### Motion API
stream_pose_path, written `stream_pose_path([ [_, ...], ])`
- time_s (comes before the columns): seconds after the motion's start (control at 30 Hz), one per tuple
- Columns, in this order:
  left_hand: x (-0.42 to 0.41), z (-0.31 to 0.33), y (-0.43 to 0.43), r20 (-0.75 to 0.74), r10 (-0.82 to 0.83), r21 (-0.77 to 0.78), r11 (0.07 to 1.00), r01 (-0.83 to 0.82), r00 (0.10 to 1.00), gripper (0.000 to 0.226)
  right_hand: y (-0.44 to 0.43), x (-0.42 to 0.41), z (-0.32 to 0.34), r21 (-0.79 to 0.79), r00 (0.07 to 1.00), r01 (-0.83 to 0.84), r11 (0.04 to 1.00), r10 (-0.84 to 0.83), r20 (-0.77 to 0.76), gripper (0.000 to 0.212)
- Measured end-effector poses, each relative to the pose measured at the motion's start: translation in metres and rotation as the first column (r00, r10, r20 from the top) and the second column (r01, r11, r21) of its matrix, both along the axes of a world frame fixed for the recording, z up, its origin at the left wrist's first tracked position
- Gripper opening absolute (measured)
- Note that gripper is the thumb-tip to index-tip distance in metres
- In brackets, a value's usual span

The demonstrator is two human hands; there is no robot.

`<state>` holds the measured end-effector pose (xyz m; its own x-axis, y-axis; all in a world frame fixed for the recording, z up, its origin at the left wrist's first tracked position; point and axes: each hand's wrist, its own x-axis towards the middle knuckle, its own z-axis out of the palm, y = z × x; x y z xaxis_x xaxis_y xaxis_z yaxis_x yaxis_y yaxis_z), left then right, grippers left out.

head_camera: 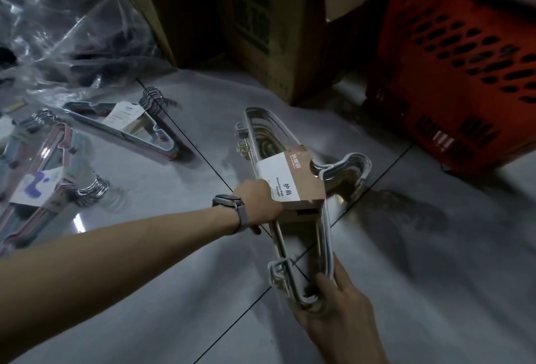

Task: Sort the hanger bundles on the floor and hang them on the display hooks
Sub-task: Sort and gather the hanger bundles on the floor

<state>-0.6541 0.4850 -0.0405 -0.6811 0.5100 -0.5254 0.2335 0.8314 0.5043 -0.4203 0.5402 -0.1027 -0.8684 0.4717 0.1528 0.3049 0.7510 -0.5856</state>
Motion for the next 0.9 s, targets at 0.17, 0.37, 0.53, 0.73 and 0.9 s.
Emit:
stream_pose_path([
  [0.17, 0.001, -0.006, -0.004, 0.221, 0.170, 0.036, 0.983, -0.182, 0.960, 0.012, -0.004, -0.004, -0.007, -0.068, 0.992, -0.032, 0.997, 0.040, 0.123, 0.060],
  [0.37, 0.007, -0.003, -0.005, 0.518, 0.311, 0.116, 0.897, -0.426, 0.797, 0.018, 0.006, -0.010, -0.013, -0.115, 0.988, -0.098, 0.989, 0.111, 0.106, 0.053],
  [0.53, -0.007, -0.003, 0.001, 0.522, 0.396, 0.103, 0.850, -0.517, 0.755, 0.014, 0.037, -0.029, -0.003, -0.169, 0.976, -0.153, 0.974, 0.176, 0.129, 0.037],
  [0.73, -0.044, 0.000, 0.011, 0.544, 0.379, 0.117, 0.849, -0.515, 0.749, 0.014, 0.068, -0.076, 0.011, -0.136, 0.955, -0.202, 0.970, 0.225, 0.193, 0.043],
  [0.9, -0.065, -0.005, 0.010, 0.581, 0.265, 0.127, 0.904, -0.407, 0.770, 0.029, 0.074, -0.094, 0.031, 0.020, 0.939, -0.195, 0.981, 0.181, 0.291, 0.079],
])
